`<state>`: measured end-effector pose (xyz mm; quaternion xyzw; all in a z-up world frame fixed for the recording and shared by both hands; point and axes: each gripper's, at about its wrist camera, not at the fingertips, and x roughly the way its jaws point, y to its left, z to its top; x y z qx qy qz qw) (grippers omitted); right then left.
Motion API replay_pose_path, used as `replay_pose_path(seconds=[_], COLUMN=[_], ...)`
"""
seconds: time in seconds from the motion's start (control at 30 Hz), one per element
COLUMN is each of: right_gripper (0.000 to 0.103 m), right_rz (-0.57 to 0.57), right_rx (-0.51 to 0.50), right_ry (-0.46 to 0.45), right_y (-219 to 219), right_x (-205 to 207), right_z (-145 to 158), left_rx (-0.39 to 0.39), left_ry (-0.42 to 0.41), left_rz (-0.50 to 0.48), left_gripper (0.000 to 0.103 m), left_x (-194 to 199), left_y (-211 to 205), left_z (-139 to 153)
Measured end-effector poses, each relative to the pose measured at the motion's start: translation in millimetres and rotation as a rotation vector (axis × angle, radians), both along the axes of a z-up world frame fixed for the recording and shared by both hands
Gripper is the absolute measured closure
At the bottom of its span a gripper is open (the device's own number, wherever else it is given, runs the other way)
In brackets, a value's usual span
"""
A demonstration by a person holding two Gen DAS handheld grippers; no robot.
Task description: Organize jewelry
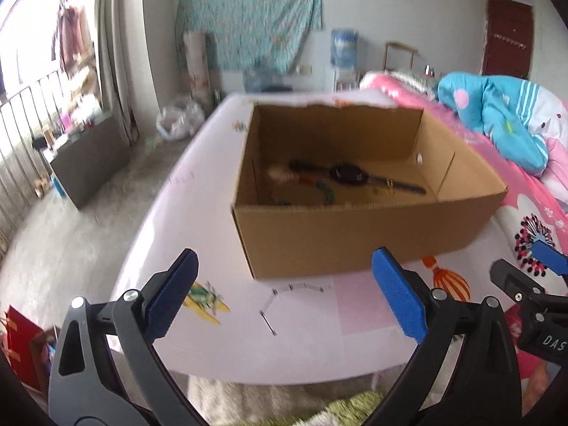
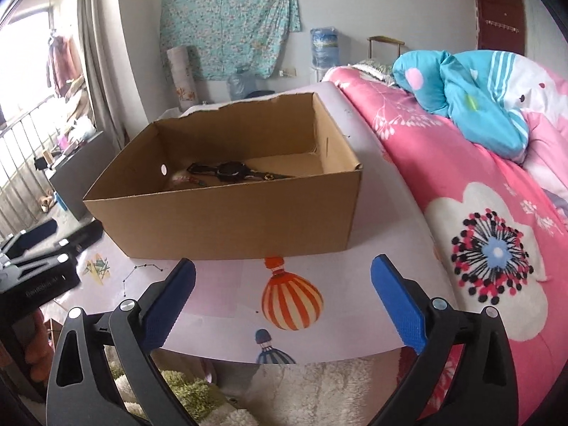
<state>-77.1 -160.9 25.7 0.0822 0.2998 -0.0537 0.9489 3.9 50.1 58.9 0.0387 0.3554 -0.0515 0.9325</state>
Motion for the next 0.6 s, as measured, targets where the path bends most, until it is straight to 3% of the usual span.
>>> replay_pose_path(seconds=[0.2,0.6], right_gripper=[0.007,0.007], right_rz=[0.033,0.056], right_rx=[0.023,0.072], right_ry=[0.072,0.168], right_y=[10,9], right_x=[13,37], right_z=[-9,-22], left_rx=[0.074,0.027], left_ry=[0.114,0.189], left_rz=[0.032,0.120], left_gripper=[0.008,0.008], left_x=[7,21], left_y=[-7,7], left_z=[-21,-29])
